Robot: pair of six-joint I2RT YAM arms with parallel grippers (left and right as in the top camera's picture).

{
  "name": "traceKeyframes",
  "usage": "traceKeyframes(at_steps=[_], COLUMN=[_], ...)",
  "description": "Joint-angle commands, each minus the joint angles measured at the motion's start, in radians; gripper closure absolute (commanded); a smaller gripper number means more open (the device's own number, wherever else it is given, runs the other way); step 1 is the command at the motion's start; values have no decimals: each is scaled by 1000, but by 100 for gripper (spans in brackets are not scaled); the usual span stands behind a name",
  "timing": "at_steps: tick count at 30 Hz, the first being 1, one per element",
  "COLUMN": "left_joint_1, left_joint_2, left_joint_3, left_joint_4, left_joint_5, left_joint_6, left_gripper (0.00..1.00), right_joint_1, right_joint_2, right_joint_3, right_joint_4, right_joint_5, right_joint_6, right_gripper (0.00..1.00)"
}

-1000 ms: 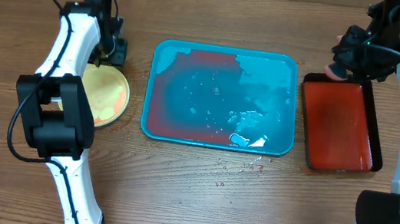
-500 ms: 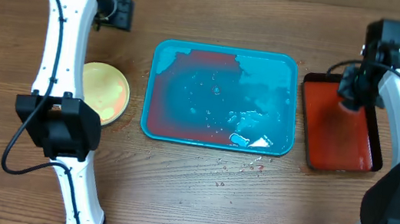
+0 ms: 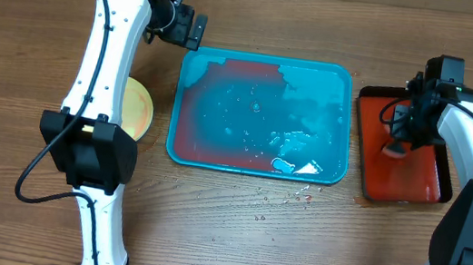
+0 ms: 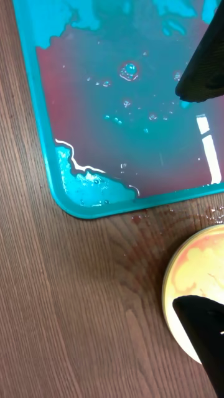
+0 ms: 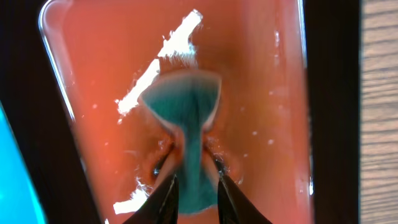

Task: Clean dirty plates on tray and stack at the side
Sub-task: 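Lower the sponge into the red tray with the right gripper and release it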

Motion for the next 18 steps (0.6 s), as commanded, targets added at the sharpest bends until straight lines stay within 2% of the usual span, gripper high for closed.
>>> traceKeyframes(at_steps=[1,6,7,9,15,18], left_joint_1=[-5,-5,-5,-5,-4,-4], left_joint_2=[-15,-15,-15,-15,-15,-15], left_joint_3=[11,11,11,11,11,11], left_joint_4=[-2,-2,-2,-2,-2,-2], left_joint_5=[8,8,8,8,8,8], left_joint_6=[-9,-9,-9,-8,-8,-8], left_gripper=[0,0,0,0,0,0], right_joint_1=[-1,0,0,0,0,0], right_joint_2=[-18,-85,-104,-146,-254,-301], right_joint_3=[42,222,268,370,749,949], right_joint_4=[-30,-191,-223,-294,-544,-594], right_joint_5=[-28,-29,-35,-64,-89,-89], right_joint_6=[-11,84,92,93,93,93], right_gripper=[74,69,62,0,0,0])
